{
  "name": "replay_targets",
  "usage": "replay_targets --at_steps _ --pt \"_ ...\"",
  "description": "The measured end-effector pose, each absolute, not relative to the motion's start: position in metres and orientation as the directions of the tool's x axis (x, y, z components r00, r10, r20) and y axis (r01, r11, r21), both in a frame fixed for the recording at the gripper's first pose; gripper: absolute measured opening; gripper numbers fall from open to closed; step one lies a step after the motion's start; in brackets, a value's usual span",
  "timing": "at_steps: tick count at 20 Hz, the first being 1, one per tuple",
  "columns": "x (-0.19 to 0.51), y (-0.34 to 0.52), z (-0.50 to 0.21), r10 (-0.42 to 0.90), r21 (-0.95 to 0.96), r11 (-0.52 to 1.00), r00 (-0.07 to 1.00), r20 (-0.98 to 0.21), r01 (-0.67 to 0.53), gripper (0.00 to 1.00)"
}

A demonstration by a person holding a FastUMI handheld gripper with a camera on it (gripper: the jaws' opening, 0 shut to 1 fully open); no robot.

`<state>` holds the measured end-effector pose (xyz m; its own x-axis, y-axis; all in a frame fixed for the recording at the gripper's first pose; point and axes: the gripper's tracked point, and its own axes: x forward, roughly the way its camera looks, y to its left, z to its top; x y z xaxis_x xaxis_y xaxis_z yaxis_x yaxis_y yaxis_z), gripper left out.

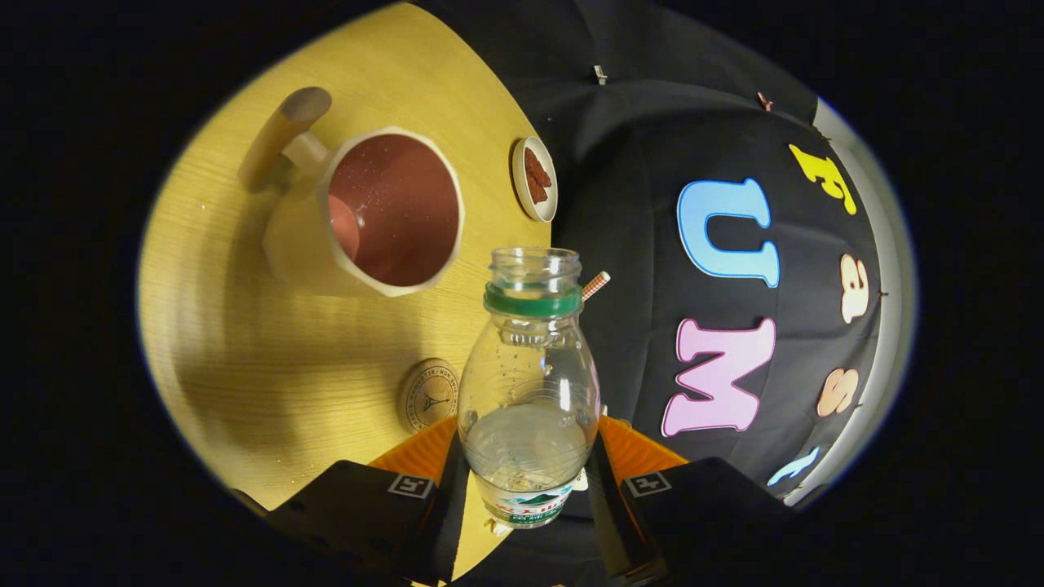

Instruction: Take the bottle from table, then pour the juice into the cup, finally place the bottle on the coaster

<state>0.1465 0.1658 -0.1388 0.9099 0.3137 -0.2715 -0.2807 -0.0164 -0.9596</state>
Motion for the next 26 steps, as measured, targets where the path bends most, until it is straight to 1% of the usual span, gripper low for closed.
replay_targets --at_steps 4,9,19,26 --pt "0.154 0.168 -0.142 0.312 -0.959 -0.061 0.908 -0.281 -0.275 0.69" --pt "0.156 0.169 -0.141 0.331 -0.959 -0.139 0.901 -0.281 -0.248 0.69" --pt "0.159 0.177 -0.135 0.367 -0.951 -0.247 0.891 -0.267 -0.184 0.69" --pt "0.162 0.174 -0.134 0.374 -0.946 -0.283 0.891 -0.258 -0.156 0.69"
